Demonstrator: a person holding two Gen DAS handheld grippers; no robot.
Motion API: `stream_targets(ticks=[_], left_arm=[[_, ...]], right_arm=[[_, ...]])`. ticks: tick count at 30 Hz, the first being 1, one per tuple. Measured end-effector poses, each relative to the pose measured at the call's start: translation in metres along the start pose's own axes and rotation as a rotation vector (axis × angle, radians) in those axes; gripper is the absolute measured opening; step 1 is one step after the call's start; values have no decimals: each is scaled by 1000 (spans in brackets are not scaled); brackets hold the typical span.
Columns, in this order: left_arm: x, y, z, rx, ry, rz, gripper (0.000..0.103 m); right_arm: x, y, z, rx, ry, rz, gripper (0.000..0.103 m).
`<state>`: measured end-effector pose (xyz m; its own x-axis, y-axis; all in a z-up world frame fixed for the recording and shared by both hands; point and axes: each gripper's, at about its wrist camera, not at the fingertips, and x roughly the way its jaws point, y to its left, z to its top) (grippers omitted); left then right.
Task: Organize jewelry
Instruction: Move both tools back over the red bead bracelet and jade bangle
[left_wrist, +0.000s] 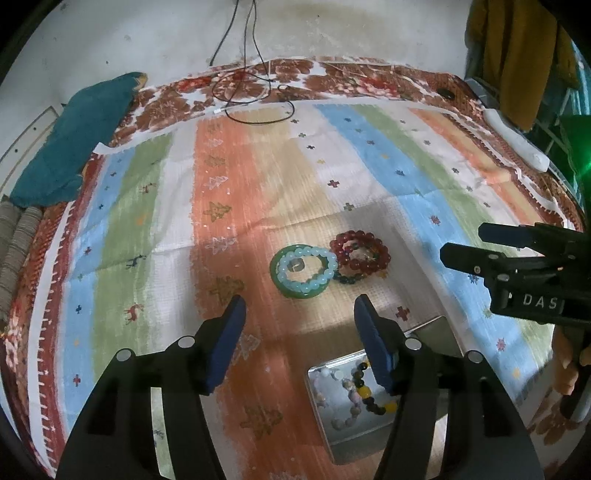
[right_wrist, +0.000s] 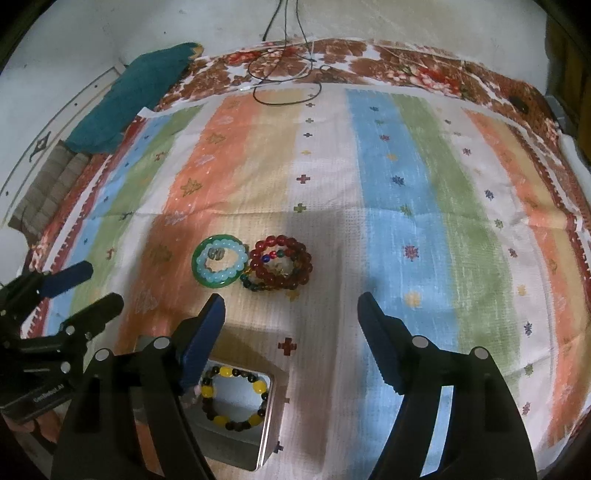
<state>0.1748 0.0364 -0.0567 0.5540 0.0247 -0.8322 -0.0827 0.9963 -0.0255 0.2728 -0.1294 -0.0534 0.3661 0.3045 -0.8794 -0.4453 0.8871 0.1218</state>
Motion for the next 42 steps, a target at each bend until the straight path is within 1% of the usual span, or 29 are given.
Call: stream_targets(ticks=[6, 8, 12, 15, 18, 25, 30, 38, 42], left_arm=[[17, -1, 7, 29, 12, -26, 61], [23, -4, 8, 55, 14, -27, 61], [31, -13, 9, 132, 4, 26, 61], [39, -12, 12, 130, 30, 17, 61], [43, -8, 15, 126, 38, 17, 61], [57, -5, 20, 98, 59, -28, 61], [72, -6, 22, 116, 83, -31, 61], [93, -13, 24, 158, 110, -42, 61], [101, -13, 25, 167, 123, -44, 61]], right_arm=[[15, -2, 5, -8, 32, -12, 75], [20, -4, 7, -3, 41, -13, 76], [30, -5, 11, -17, 56, -33, 76], [36, -8, 13, -14, 66, -34, 76], [42, -12, 16, -4, 72, -31, 76], [66, -18, 21, -5, 104, -40, 76], [79, -19, 24, 7, 124, -40, 76], [96, -19, 31, -6, 136, -71, 76], [107, -24, 33, 8, 157, -63, 76]])
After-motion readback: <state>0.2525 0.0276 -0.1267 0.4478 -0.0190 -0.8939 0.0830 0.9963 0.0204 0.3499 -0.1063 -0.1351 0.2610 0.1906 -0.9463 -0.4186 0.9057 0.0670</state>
